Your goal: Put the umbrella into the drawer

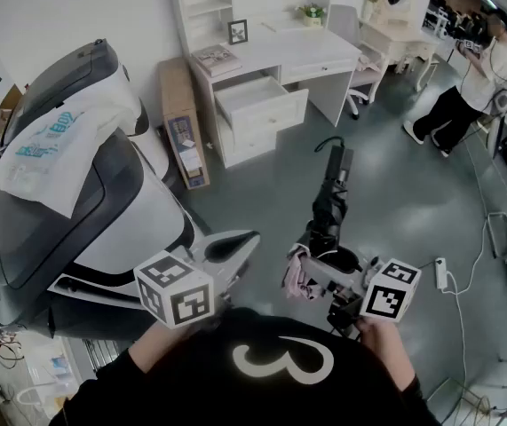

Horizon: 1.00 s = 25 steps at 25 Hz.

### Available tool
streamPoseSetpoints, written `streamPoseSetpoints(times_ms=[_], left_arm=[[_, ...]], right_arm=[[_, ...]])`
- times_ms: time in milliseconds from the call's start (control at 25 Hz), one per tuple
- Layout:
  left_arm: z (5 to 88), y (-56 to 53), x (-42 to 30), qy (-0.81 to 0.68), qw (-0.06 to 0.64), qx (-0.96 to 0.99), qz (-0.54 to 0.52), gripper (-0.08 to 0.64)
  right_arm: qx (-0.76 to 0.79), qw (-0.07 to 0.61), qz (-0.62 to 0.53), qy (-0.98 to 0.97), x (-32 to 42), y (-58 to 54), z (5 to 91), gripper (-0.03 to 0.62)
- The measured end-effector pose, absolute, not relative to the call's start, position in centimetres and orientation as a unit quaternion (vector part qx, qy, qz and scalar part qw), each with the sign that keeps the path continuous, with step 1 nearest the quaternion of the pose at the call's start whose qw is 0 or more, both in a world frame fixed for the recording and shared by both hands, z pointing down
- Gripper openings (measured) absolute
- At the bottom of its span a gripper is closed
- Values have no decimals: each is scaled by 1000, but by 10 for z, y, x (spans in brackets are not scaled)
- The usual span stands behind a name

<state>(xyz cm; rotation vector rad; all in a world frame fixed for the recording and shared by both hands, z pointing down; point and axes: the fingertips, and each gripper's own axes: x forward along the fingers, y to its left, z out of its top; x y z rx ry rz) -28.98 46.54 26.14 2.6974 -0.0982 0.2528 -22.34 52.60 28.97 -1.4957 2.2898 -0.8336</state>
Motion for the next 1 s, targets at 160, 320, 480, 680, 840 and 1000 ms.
streamPoseSetpoints(times_ms=[160, 320, 480, 680, 840, 1000], left_arm=[[265, 464, -287, -34, 214, 972, 92, 8], [271, 461, -280, -26, 214, 972, 93, 8], [277, 455, -266, -15, 211, 972, 100, 8], [279, 433, -246, -12, 210, 972, 101, 8], [281, 410, -222, -3, 211, 972, 102, 8], [292, 373, -191, 4, 213, 971, 107, 8]], right_arm=[[-522, 138, -289, 791, -221, 525, 294, 250], [-522, 137, -287, 792, -218, 523, 298, 250], [-522, 144, -290, 789, -207, 516, 303, 252], [-525, 150, -295, 784, -187, 495, 307, 255], [-531, 144, -298, 780, -167, 472, 312, 255], [-534, 143, -301, 777, -138, 434, 320, 255]])
